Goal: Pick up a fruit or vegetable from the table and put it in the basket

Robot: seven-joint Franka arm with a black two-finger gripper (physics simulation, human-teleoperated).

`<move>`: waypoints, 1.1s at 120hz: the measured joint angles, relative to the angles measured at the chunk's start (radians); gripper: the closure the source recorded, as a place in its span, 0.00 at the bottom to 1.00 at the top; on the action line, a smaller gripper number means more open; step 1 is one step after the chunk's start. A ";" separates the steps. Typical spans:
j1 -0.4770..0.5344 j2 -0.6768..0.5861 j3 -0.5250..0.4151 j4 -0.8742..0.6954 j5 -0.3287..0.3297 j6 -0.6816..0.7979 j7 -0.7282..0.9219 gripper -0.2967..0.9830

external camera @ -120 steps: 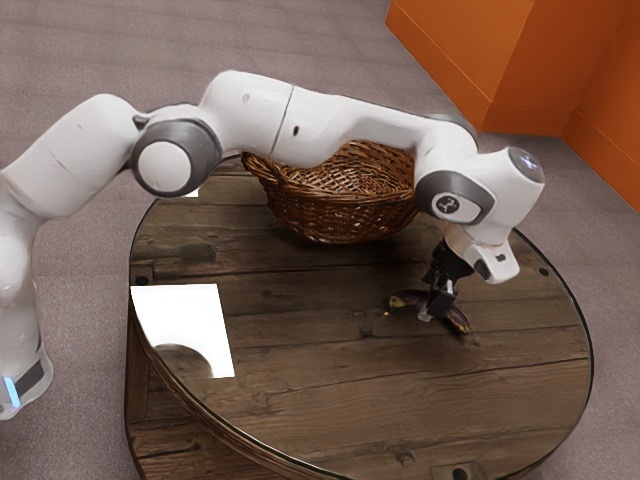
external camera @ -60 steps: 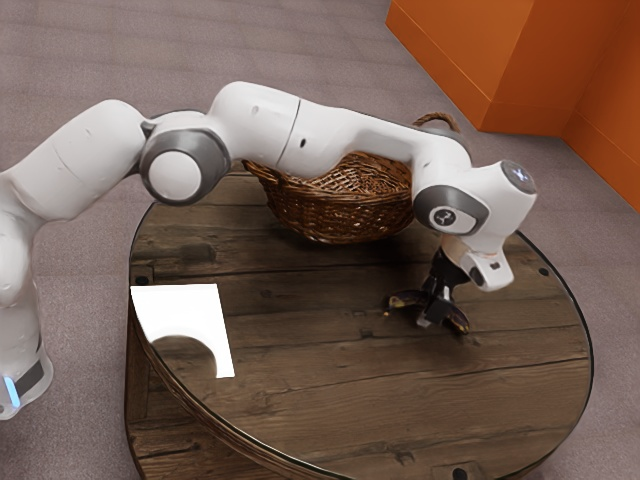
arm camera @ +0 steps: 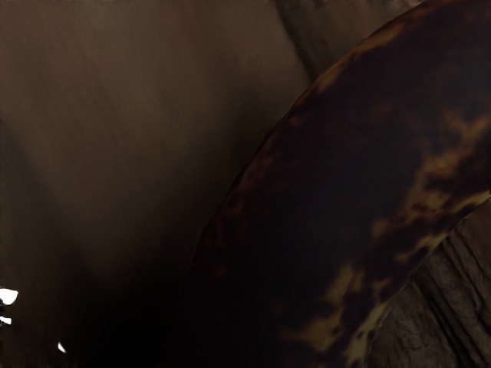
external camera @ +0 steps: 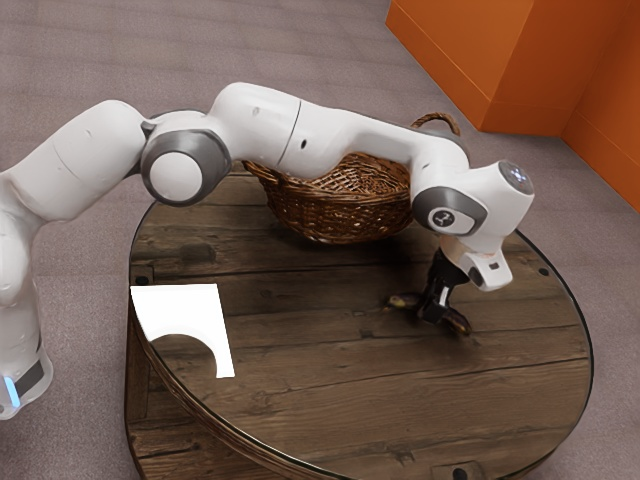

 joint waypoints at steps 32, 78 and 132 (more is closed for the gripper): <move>-0.012 -0.054 -0.030 0.011 0.005 -0.003 0.000 0.64; -0.016 -0.237 -0.124 0.064 0.009 -0.065 0.003 0.64; 0.113 -0.355 -0.123 0.196 0.008 -0.259 0.063 0.65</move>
